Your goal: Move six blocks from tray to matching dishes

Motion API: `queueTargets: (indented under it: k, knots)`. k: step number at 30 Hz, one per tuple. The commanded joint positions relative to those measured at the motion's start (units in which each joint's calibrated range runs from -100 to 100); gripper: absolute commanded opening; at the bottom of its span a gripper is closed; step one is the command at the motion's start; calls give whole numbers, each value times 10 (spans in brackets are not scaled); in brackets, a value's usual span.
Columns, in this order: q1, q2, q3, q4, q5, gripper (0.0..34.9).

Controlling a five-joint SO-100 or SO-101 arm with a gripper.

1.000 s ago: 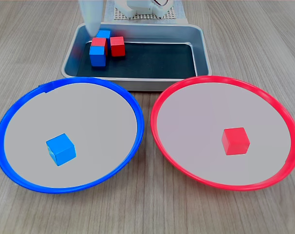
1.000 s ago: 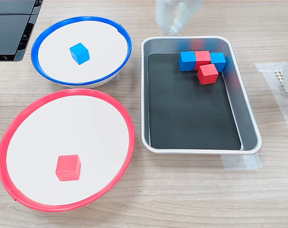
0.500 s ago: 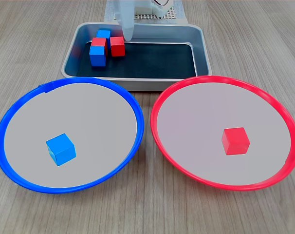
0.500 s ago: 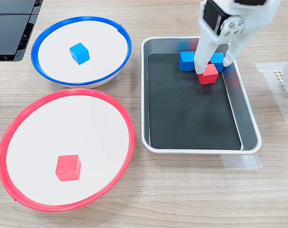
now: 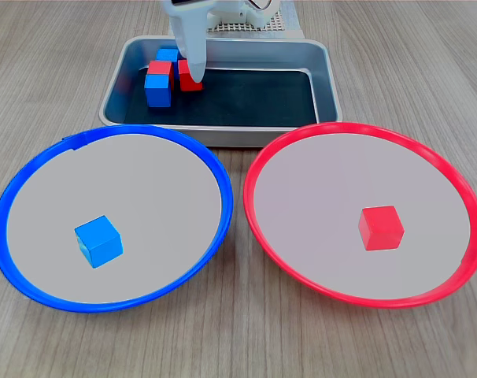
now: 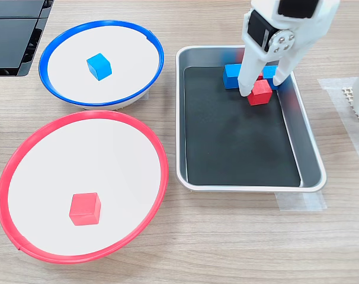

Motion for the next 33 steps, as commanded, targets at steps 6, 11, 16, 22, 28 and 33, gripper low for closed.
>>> queueTargets:
  k: [6, 11, 16, 22, 28, 33]
  knots:
    - [-14, 13, -5, -30, 14, 2]
    - [-108, 51, -216, 49, -43, 1]
    - [-223, 195, -510, 83, -108, 1]
    - [-308, 422, -755, 42, -129, 2]
    - [-312, 443, -714, -4, -104, 212]
    - [-283, 355, -639, 30, -76, 81]
